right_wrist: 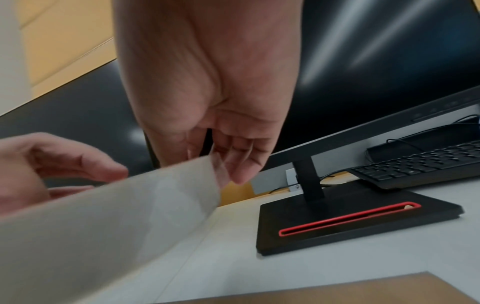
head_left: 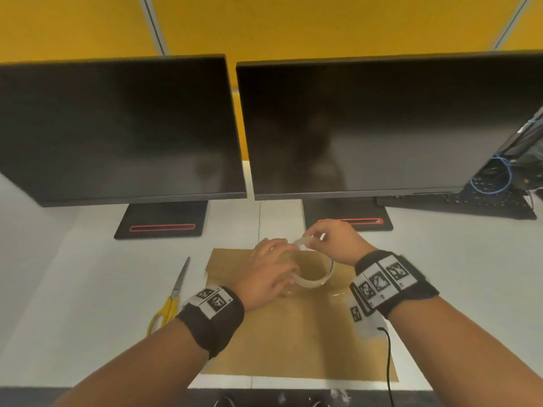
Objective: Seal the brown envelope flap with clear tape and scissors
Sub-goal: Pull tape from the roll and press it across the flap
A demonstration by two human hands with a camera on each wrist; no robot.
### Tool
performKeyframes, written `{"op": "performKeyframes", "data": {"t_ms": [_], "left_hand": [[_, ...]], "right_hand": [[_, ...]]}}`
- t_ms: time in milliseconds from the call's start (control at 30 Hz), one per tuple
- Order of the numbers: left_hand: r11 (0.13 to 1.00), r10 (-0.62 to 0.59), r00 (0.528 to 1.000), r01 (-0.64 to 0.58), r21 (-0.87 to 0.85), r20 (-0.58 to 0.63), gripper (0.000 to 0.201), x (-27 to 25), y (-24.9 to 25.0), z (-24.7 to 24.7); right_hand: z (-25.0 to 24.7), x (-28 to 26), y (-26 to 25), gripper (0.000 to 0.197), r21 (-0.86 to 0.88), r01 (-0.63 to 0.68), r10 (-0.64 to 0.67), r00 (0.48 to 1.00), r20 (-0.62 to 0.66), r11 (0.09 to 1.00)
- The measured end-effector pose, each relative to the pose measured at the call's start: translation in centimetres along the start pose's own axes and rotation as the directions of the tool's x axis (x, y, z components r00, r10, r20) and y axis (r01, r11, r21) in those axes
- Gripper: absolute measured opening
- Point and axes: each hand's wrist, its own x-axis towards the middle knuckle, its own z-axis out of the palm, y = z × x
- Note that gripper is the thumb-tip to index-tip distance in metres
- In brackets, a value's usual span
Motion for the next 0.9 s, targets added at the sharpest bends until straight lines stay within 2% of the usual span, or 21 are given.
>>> {"op": "performKeyframes", "data": {"t_ms": [100, 233, 333, 500, 700, 833, 900], "left_hand": [[0.994, -0.072, 0.996, 0.076, -0.073, 0.056, 0.023, -0.8, -0.7, -0.7], [0.960, -0.179, 0.984, 0.180, -0.215, 0.025, 0.025, -1.5, -0.9, -1.0], [0.951, -0.222, 0.975, 0.223, -0.216, 0.029, 0.027, -1.5, -0.8, -0.7], [0.950, -0.237, 0.971, 0.233, -0.208, 0.002, 0.028, -1.2, -0.3, -0.2], [0.928, -0.226, 0.974, 0.223, -0.297, 0.026, 0.027, -0.6, 0.2, 0.0], [0.900, -0.228, 0.971, 0.239, -0.364, 0.075, 0.028, -0.6, 0.3, 0.0], [0.894, -0.217, 0.972, 0.234, -0.382, 0.087, 0.031, -0.3, 0.5, 0.1]], "right_hand": [[0.6, -0.2, -0.4, 0.023, 0.108, -0.020, 0.025, 0.999, -0.041, 0.994], [1.5, -1.4, -0.1, 0.024, 0.258, -0.083, 0.109, 0.990, -0.087, 0.963], [2.2, -2.5, 0.1, 0.029, 0.284, -0.100, 0.128, 0.988, -0.083, 0.954], [2.8, -3.3, 0.5, 0.028, 0.362, -0.074, 0.137, 0.979, -0.153, 0.929], [1.7, -3.2, 1.7, 0.019, 0.438, -0.042, 0.149, 0.966, -0.213, 0.898], [0.8, -3.3, 2.3, 0.020, 0.537, -0.043, 0.170, 0.967, -0.189, 0.842], [1.1, -3.3, 2.6, 0.023, 0.535, -0.066, 0.186, 0.967, -0.174, 0.843]]}}
